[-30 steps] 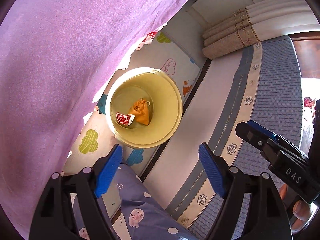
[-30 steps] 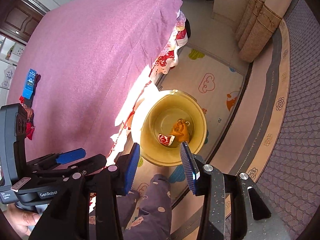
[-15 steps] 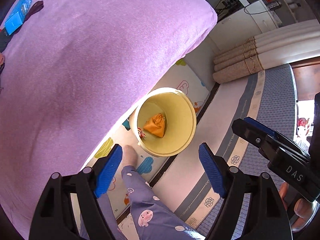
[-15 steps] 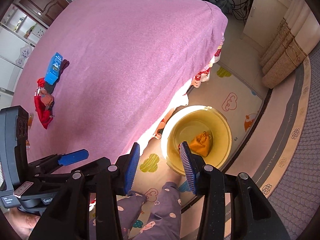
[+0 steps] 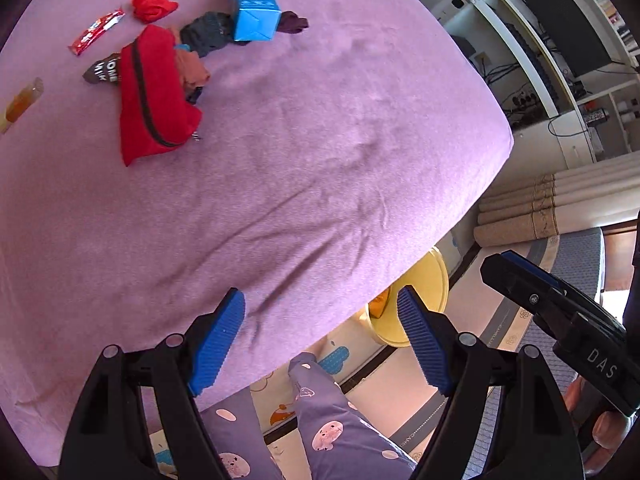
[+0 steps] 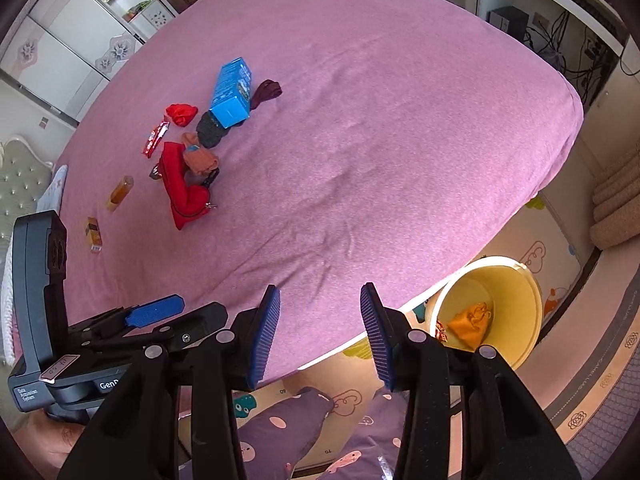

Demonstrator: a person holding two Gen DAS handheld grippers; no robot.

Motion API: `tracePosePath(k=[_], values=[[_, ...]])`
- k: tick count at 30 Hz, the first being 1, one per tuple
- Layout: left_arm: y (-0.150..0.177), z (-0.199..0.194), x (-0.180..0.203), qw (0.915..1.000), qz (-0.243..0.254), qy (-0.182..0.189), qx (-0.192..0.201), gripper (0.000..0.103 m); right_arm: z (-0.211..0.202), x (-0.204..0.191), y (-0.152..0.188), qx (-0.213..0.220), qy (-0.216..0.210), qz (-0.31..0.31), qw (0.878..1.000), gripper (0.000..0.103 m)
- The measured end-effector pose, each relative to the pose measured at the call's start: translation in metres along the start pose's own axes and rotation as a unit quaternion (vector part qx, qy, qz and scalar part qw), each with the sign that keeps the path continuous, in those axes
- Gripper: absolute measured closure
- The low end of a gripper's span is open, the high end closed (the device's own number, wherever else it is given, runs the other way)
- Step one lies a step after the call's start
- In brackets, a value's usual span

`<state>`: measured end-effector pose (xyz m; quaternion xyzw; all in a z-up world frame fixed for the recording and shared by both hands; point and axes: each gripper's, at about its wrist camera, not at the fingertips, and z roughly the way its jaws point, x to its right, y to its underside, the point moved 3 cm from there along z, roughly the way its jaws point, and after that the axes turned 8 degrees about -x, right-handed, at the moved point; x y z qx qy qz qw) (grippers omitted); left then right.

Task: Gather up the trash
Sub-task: 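Swing both open tools back over the bed, then grasp the red zippered pouch with the right tool while the left grasps the brown sock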

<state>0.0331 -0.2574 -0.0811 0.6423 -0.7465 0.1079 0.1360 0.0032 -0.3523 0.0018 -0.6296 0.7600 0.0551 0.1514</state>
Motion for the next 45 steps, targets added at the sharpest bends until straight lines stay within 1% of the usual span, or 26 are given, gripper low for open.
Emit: tracePosePath(k=[4,8,12,15,20,22,24,28,33,36,40,41,42,43,44,45], values=[[-0.001,-0.023,-0.049,0.9994,-0.027,-0.004,0.020,0.025,0.015,-0.047,-0.009,0.000,-0.007,-0.028,1.000,0.061],[-0.002,-0.040,-0.086,0.9985,-0.044,-0.010,0.033,0.025,0.028,-0.086,-0.019,0.000,-0.012,-0.050,0.999,0.061],[-0.006,-0.054,-0.113,0.9974,-0.054,-0.015,0.045,0.025,0.032,-0.116,-0.033,0.005,-0.016,-0.071,0.997,0.061],[-0.013,-0.061,-0.125,0.9959,-0.071,-0.012,0.054,0.025,0.039,-0.131,-0.048,-0.002,-0.014,-0.091,0.996,0.061],[-0.035,-0.062,-0.143,0.9918,-0.109,-0.009,0.065,0.025,0.055,-0.148,-0.081,-0.008,-0.019,-0.123,0.992,0.061],[-0.043,-0.061,-0.149,0.9892,-0.128,-0.012,0.071,0.024,0.068,-0.154,-0.097,-0.017,-0.019,-0.138,0.990,0.061],[-0.051,-0.058,-0.155,0.9861,-0.148,-0.006,0.074,0.024,0.081,-0.159,-0.110,-0.027,-0.025,-0.149,0.988,0.061],[-0.065,-0.045,-0.168,0.9809,-0.182,-0.005,0.067,0.024,0.106,-0.167,-0.131,-0.053,-0.034,-0.164,0.985,0.061],[-0.077,-0.030,-0.184,0.9740,-0.220,-0.004,0.056,0.024,0.136,-0.173,-0.147,-0.086,-0.037,-0.176,0.980,0.061],[-0.081,-0.023,-0.193,0.9708,-0.235,-0.003,0.046,0.024,0.154,-0.171,-0.151,-0.107,-0.034,-0.171,0.979,0.061],[-0.086,-0.017,-0.204,0.9676,-0.249,-0.006,0.039,0.024,0.170,-0.169,-0.154,-0.131,-0.041,-0.161,0.977,0.062],[-0.087,-0.017,-0.207,0.9668,-0.252,-0.005,0.038,0.024,0.172,-0.169,-0.154,-0.135,-0.044,-0.161,0.977,0.063],[-0.088,-0.016,-0.208,0.9663,-0.255,-0.004,0.037,0.024,0.173,-0.170,-0.153,-0.139,-0.051,-0.162,0.976,0.069],[-0.089,-0.015,-0.210,0.9659,-0.256,-0.004,0.035,0.024,0.174,-0.171,-0.153,-0.144,-0.058,-0.165,0.974,0.080],[-0.090,-0.014,-0.211,0.9654,-0.259,-0.002,0.033,0.024,0.174,-0.172,-0.152,-0.146,-0.064,-0.167,0.973,0.085],[-0.092,-0.013,-0.213,0.9646,-0.262,0.000,0.032,0.024,0.173,-0.172,-0.153,-0.148,-0.071,-0.166,0.972,0.095]])
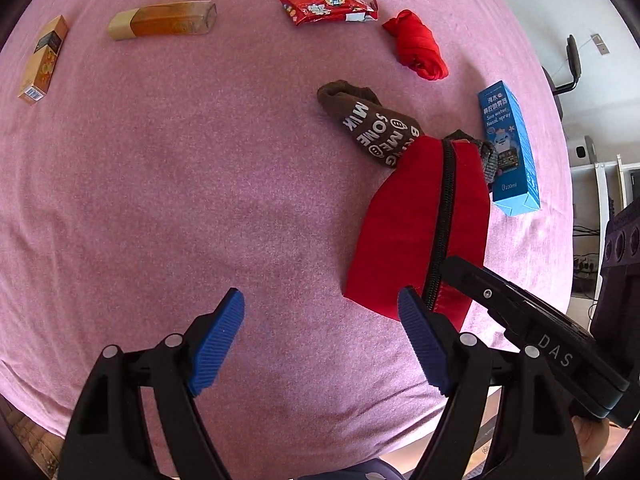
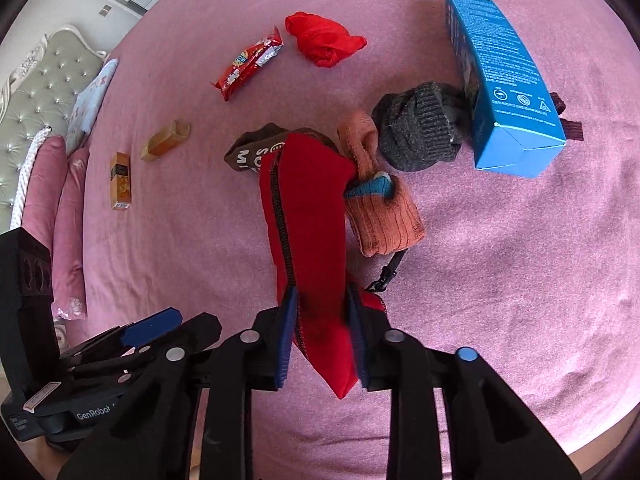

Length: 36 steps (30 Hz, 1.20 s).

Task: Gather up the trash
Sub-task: 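Grasp the red zippered pouch with the right tool while the left grasps the brown sock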

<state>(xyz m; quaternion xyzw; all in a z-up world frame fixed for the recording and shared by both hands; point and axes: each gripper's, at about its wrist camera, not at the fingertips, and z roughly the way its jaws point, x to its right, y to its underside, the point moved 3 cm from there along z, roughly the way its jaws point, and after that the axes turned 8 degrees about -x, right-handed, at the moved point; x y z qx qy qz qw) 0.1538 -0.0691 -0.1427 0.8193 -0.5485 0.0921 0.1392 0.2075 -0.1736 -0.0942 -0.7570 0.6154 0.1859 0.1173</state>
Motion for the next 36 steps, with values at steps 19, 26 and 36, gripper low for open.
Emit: tracePosePath(k=[19,26,36], values=[[-0.088,0.030,0.027,0.9941,-0.092,0.057,0.000,0.024,-0.070,0.019,-0.016,0.048,-0.039,-0.018,0.998,0.100],[-0.119,0.054,0.027,0.9885,-0.140,0.052,-0.023,0.024,-0.066,0.025,-0.023,0.045,-0.053,-0.014,0.998,0.100],[-0.128,0.062,0.024,0.9858,-0.164,-0.009,-0.033,0.062,-0.058,0.026,-0.020,0.037,-0.061,-0.008,0.997,0.100]])
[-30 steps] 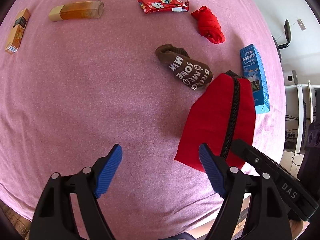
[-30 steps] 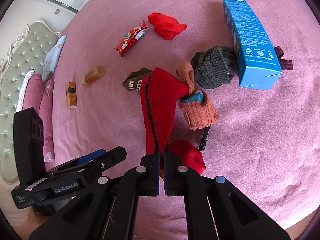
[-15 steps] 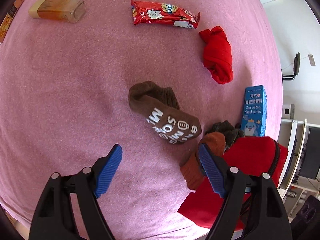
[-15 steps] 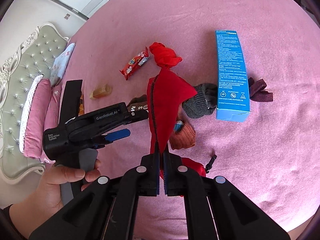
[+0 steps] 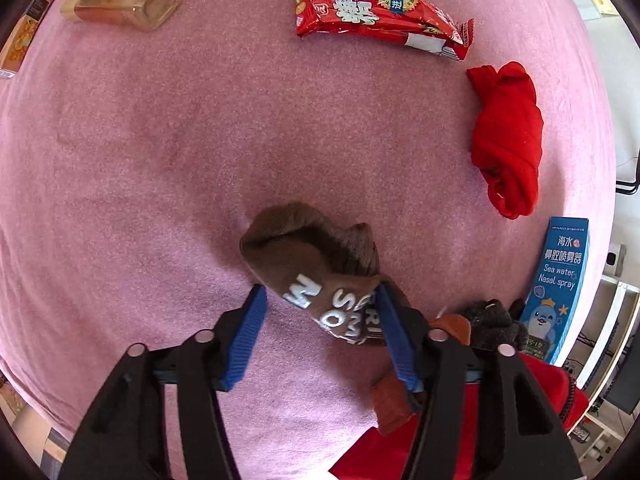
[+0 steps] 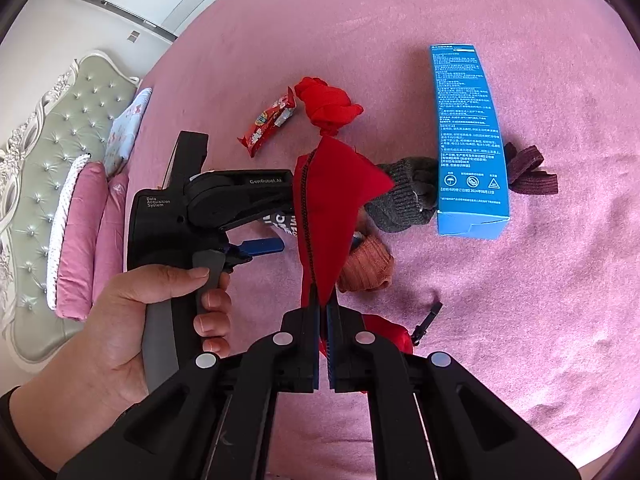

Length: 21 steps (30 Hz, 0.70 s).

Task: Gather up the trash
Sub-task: 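Grasp the red zippered pouch with the right tool while the left grasps the brown sock, then carry sock and red pouch to the yellow bucket and open both tools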

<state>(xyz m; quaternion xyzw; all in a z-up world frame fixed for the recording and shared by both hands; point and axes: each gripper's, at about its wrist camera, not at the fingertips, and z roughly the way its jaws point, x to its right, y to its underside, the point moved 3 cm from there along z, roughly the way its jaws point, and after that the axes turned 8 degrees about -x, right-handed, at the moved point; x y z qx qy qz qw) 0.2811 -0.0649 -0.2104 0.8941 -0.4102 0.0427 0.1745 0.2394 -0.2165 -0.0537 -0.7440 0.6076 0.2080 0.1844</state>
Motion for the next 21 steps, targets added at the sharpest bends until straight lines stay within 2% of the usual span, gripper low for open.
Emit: tracePosePath(k=[1,3,4,10,16,21], values=[[0.003,-0.002,-0.002,1.0000,0.008,0.004,0.004,0.067,0.000,-0.001,0.001,0.000,-0.001,0.001,1.000,0.100],[0.007,-0.007,-0.005,0.9996,0.022,0.019,0.004,0.091,0.000,-0.003,0.004,0.000,-0.001,0.001,1.000,0.100],[0.010,-0.009,-0.007,0.9993,0.027,0.024,0.002,0.093,-0.001,-0.004,0.005,0.000,0.000,-0.001,1.000,0.100],[0.041,-0.038,-0.024,0.9966,0.066,0.049,0.014,0.094,-0.008,-0.017,0.019,0.006,0.002,-0.005,1.000,0.100],[0.083,-0.074,-0.042,0.9894,0.133,0.050,0.031,0.094,-0.017,-0.040,0.043,0.020,0.010,-0.009,1.000,0.100],[0.125,-0.097,-0.076,0.9834,0.168,0.061,0.030,0.094,-0.026,-0.058,0.071,0.039,0.013,0.005,0.999,0.100]])
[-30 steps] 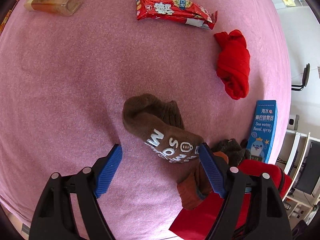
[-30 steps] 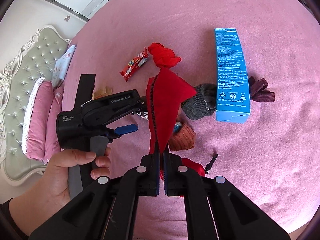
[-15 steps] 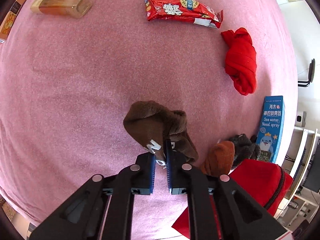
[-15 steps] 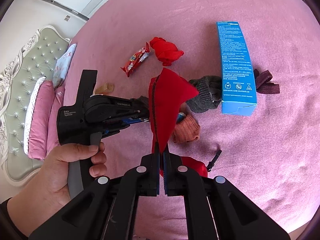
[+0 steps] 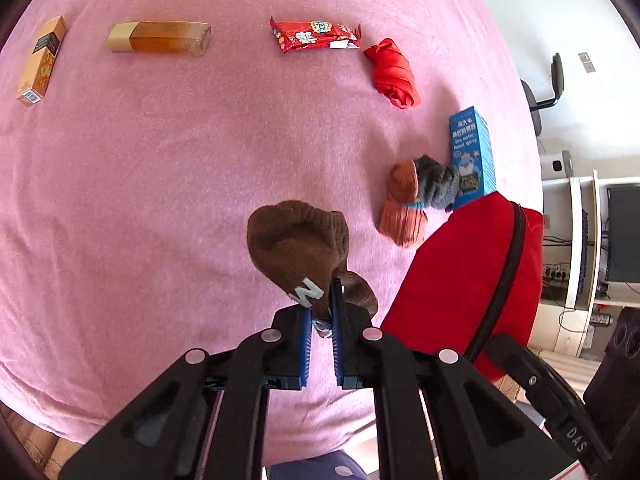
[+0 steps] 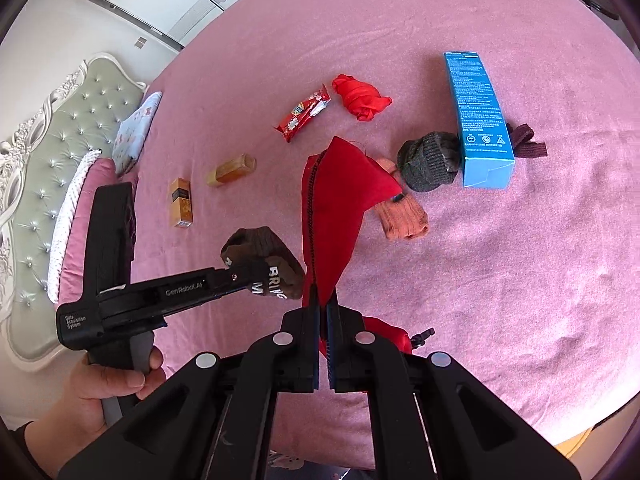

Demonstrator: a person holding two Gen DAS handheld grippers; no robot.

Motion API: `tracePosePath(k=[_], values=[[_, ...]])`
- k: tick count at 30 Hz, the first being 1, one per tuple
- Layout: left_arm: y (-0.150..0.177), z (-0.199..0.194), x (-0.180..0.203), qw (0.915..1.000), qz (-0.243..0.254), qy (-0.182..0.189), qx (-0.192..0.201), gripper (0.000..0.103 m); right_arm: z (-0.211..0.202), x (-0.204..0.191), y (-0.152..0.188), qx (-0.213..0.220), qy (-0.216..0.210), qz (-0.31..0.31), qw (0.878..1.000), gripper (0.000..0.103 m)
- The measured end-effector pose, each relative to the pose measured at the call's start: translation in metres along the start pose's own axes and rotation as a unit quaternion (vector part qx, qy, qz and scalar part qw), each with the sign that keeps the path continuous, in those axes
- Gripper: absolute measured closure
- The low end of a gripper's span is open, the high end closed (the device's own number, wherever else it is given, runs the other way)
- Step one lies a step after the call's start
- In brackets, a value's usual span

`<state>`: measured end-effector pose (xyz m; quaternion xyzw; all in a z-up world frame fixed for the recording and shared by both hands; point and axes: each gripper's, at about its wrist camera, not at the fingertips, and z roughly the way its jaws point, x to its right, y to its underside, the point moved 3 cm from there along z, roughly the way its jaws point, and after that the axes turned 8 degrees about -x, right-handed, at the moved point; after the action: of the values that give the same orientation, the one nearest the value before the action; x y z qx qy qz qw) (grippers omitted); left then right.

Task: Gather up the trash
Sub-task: 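Carry sock and red pouch to the yellow bucket and open both tools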

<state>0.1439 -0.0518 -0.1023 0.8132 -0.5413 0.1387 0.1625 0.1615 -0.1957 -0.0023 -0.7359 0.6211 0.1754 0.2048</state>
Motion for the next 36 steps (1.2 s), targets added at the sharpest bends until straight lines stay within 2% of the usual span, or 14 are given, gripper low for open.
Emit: tracePosePath(k=[3,10,19,23,28,36], values=[[0.029,-0.014,-0.010,0.9997,0.023,0.008,-0.002,0.094,-0.005,-0.010,0.019,0.014,0.006,0.008,1.000,0.100],[0.075,-0.023,-0.003,0.9961,0.086,0.008,-0.015,0.094,-0.014,-0.020,0.063,0.047,0.015,0.041,0.998,0.100],[0.122,-0.021,0.037,0.9856,0.167,-0.007,-0.028,0.094,-0.046,0.014,0.106,0.082,0.025,0.085,0.993,0.100],[0.139,-0.006,0.071,0.9815,0.186,-0.007,-0.043,0.094,-0.073,0.045,0.128,0.098,0.035,0.110,0.989,0.100],[0.163,0.021,0.132,0.9733,0.222,-0.009,-0.059,0.094,-0.108,0.093,0.160,0.103,0.053,0.129,0.985,0.100],[0.219,0.085,0.233,0.9520,0.286,-0.014,-0.108,0.094,-0.156,0.185,0.220,0.114,0.076,0.191,0.972,0.100]])
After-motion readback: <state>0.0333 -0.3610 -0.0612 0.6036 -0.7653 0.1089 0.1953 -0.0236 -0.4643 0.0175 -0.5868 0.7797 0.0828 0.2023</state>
